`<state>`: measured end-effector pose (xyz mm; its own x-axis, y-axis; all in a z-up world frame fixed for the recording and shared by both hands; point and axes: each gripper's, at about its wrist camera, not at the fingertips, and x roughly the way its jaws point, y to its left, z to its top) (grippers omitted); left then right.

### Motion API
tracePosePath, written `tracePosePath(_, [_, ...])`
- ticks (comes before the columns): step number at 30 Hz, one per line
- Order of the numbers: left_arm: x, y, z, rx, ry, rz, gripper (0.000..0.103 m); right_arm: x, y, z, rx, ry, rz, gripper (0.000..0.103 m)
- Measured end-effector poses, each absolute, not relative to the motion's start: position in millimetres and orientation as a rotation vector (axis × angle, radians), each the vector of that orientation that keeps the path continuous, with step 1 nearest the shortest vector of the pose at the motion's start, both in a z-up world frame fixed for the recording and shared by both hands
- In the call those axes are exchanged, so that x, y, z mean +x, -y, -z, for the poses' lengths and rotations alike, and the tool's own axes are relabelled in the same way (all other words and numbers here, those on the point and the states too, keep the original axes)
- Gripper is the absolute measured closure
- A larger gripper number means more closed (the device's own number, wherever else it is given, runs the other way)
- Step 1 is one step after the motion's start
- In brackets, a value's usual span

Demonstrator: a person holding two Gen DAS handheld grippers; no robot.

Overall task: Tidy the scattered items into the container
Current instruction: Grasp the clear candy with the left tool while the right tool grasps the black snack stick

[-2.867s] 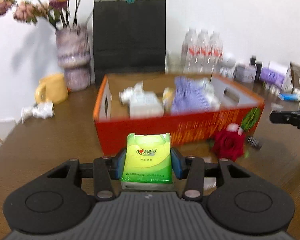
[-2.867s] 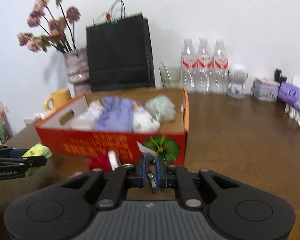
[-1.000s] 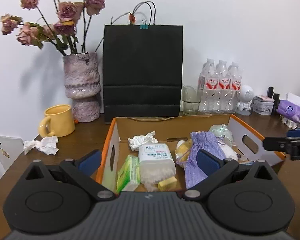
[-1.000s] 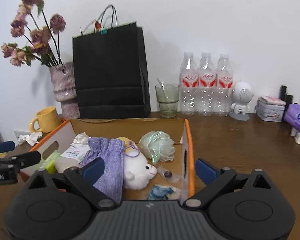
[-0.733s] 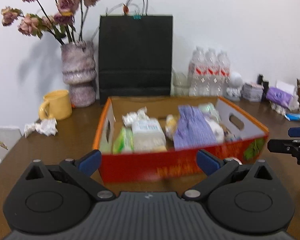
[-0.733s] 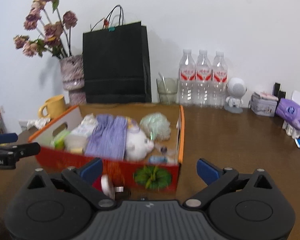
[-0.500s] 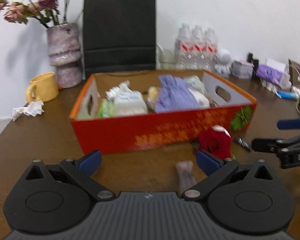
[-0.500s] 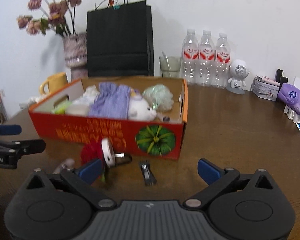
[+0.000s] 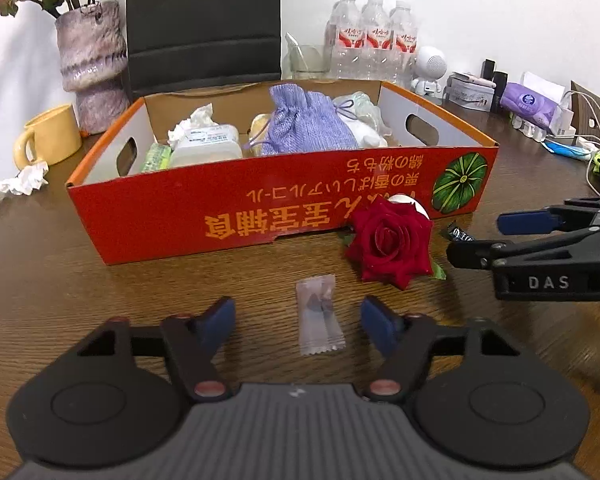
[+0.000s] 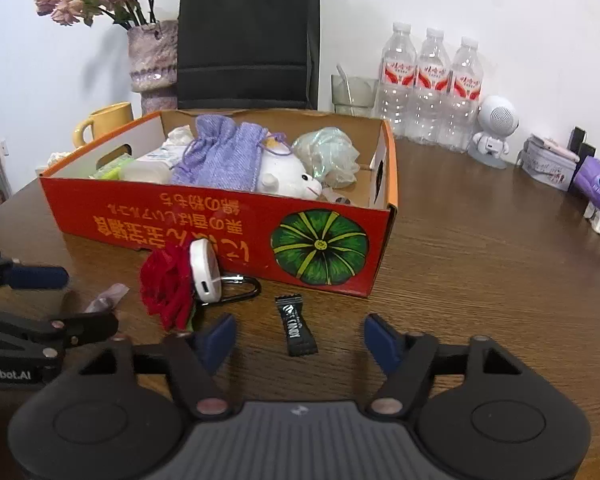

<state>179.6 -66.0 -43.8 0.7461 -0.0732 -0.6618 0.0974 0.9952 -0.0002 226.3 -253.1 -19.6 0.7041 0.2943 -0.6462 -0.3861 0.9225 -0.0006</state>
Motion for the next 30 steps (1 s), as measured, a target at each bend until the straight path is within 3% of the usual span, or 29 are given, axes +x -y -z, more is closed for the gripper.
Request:
tracePosePath(2, [181, 68, 44, 0.034, -0.721, 0.091, 0.040, 231, 254, 21, -0.126, -0.709, -0.391, 0.050])
tracePosePath(6, [181, 71, 45, 0.044, -0.716, 0.086, 0.045, 236, 257, 23, -0.105, -0.714, -0.402, 0.060])
tracePosePath(8, [182, 73, 45, 0.048, -0.714, 0.090, 0.050, 235, 258, 23, -0.095, -0.711, -0.413, 0.072])
tracePosePath(11, [181, 75, 44, 0.050, -0.708, 0.108, 0.068, 233, 256, 23, -0.102, -0.706, -0.427, 0.087])
tracePosePath(12, [180, 75, 44, 0.048, -0.705, 0.112, 0.080, 231, 255, 23, -0.107, -0.704, -0.431, 0.090])
tracePosePath(13, [180, 74, 44, 0.039, -0.705, 0.111, 0.084, 230, 254, 23, -0.109, -0.702, -0.436, 0.090])
tracePosePath(30, [152, 64, 33, 0.020, -0.647, 0.107, 0.085, 206, 250, 16, -0.092, -0.659, -0.435, 0.091])
